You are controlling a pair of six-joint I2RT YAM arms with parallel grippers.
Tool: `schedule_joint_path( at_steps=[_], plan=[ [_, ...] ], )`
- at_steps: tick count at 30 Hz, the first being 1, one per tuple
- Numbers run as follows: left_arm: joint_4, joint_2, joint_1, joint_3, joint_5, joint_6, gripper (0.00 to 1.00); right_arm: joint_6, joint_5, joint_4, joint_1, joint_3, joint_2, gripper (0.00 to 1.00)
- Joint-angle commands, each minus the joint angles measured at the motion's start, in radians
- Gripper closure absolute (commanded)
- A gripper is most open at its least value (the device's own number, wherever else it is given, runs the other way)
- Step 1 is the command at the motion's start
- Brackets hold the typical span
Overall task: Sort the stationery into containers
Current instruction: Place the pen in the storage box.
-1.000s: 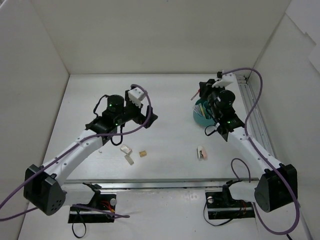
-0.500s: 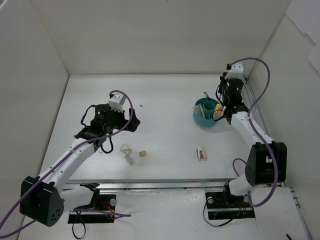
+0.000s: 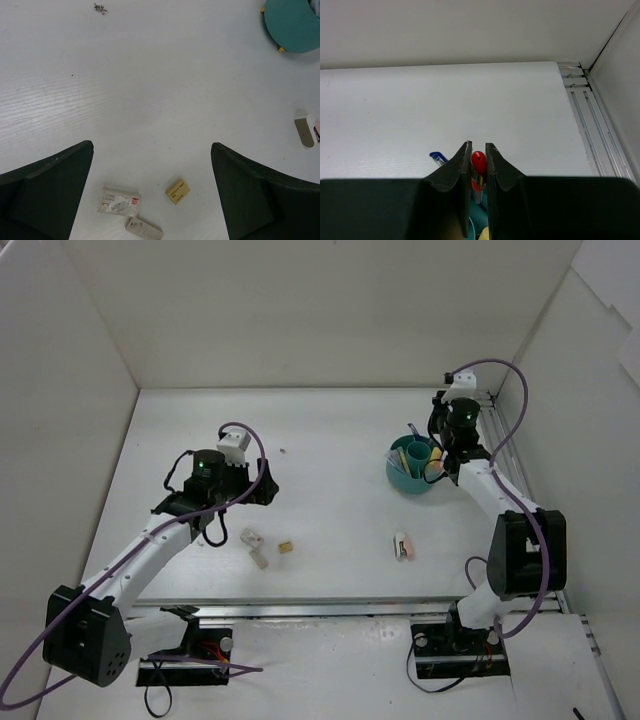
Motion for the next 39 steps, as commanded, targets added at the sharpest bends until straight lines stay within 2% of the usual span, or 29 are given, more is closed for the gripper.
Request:
schedule_joint_path(
  at_steps=[1, 9, 12, 13, 16, 21, 22, 26, 27, 28, 29, 30, 35, 39],
  plan=[
    [0.029, -0.039, 0.006, 0.003, -0.011, -0.017, 0.0, 0.015, -0.024, 0.092, -0.006, 0.039, 0.003, 1.0],
    [0.025, -0.058, 0.006, -0.023, -0.03, -0.035, 0.0, 0.052, -0.044, 0.092, -0.004, 0.013, 0.048, 0.92],
    [0.012, -0.068, 0.006, -0.029, -0.036, -0.035, 0.0, 0.058, -0.044, 0.09, -0.004, 0.002, 0.043, 0.82],
    [0.012, -0.071, 0.006, -0.031, -0.038, -0.037, 0.0, 0.052, -0.077, 0.09, -0.004, 0.002, 0.041, 0.74],
    [0.006, -0.082, 0.006, -0.037, -0.044, -0.04, 0.0, 0.046, -0.109, 0.081, 0.0, -0.001, 0.035, 0.64],
    [-0.021, -0.104, 0.006, -0.052, -0.025, -0.067, 0.0, 0.03, -0.143, 0.035, 0.039, 0.005, 0.002, 0.51],
    [-0.028, -0.113, 0.006, -0.054, -0.028, -0.069, 0.0, -0.024, -0.157, 0.032, 0.062, 0.007, -0.006, 0.49],
    [-0.061, -0.153, 0.006, -0.066, -0.054, -0.084, 0.0, -0.06, -0.217, -0.016, 0.092, 0.023, -0.046, 0.38],
    [-0.066, -0.162, 0.006, -0.074, -0.057, -0.084, 0.0, -0.069, -0.231, -0.028, 0.099, 0.023, -0.067, 0.34],
    [-0.067, -0.174, 0.006, -0.075, -0.057, -0.09, 0.0, -0.083, -0.235, -0.037, 0.109, 0.026, -0.077, 0.23],
    [-0.074, -0.179, 0.006, -0.079, -0.059, -0.092, 0.0, -0.091, -0.237, -0.046, 0.115, 0.026, -0.09, 0.07],
    [-0.077, -0.183, 0.006, -0.085, -0.061, -0.095, 0.0, -0.098, -0.234, -0.069, 0.122, 0.026, -0.118, 0.02],
    [-0.12, -0.202, 0.006, -0.1, -0.071, -0.129, 0.0, -0.147, -0.197, -0.118, 0.174, 0.011, -0.221, 0.02],
    [-0.126, -0.232, 0.006, -0.149, -0.071, -0.164, 0.0, -0.157, -0.188, -0.222, 0.224, 0.01, -0.303, 0.02]
  ],
)
